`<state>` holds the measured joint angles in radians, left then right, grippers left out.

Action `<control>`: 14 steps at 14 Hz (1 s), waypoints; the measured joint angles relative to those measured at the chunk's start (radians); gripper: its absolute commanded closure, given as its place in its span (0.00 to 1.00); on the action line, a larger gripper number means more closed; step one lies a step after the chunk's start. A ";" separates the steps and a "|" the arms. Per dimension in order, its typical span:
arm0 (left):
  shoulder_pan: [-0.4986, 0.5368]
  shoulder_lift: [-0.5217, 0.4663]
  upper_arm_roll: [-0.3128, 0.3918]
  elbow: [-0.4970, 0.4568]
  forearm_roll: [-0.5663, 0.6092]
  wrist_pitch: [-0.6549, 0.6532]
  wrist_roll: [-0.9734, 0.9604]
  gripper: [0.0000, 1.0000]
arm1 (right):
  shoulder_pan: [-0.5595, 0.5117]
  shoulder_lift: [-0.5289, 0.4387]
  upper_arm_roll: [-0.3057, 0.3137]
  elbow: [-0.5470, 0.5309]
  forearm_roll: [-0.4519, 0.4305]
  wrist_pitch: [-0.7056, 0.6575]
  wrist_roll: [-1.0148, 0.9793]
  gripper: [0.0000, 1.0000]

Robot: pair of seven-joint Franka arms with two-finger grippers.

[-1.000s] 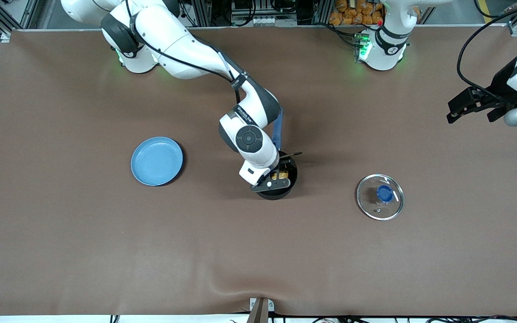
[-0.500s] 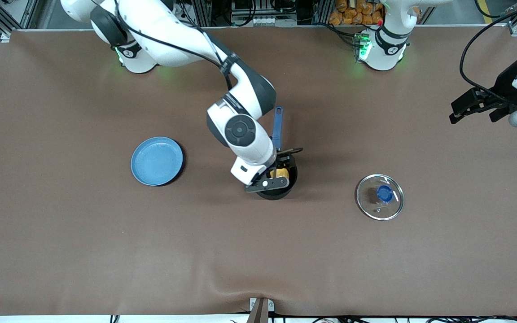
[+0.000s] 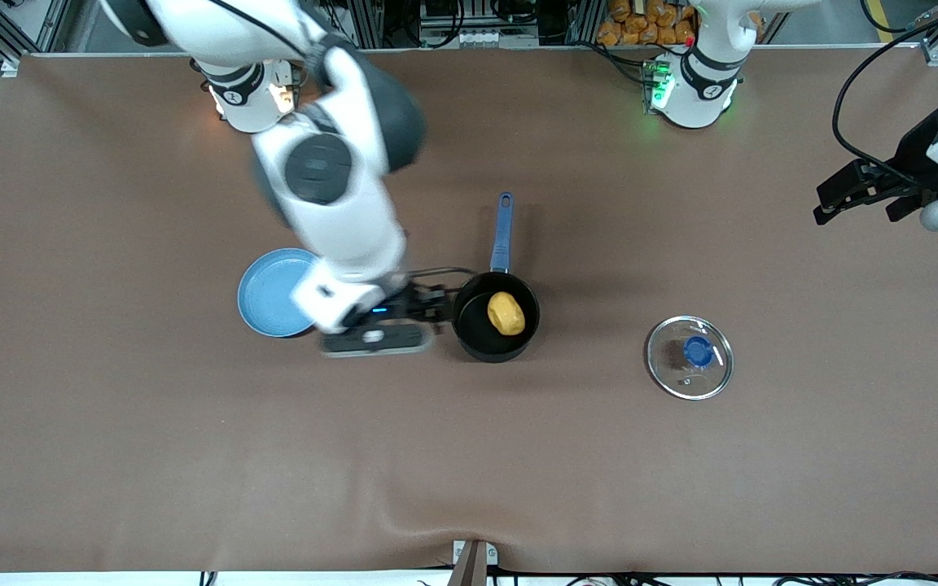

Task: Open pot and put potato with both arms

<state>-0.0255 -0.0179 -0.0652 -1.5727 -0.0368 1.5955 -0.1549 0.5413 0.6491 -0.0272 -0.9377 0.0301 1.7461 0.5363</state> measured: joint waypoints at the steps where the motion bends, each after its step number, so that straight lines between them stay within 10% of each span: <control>1: 0.001 0.001 0.000 0.000 0.000 0.000 0.000 0.00 | -0.053 -0.036 0.022 0.001 0.000 -0.051 -0.002 0.00; 5: 0.001 0.002 0.001 0.000 0.000 0.000 0.000 0.00 | -0.257 -0.163 0.183 0.002 -0.003 -0.196 -0.021 0.00; 14: 0.001 0.003 0.001 0.000 -0.001 0.000 0.000 0.00 | -0.518 -0.337 0.178 -0.064 -0.038 -0.490 -0.462 0.00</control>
<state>-0.0244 -0.0149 -0.0643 -1.5727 -0.0373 1.5954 -0.1548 0.0236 0.3120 0.1507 -1.0021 -0.0082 1.2560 0.0746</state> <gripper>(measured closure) 0.000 0.000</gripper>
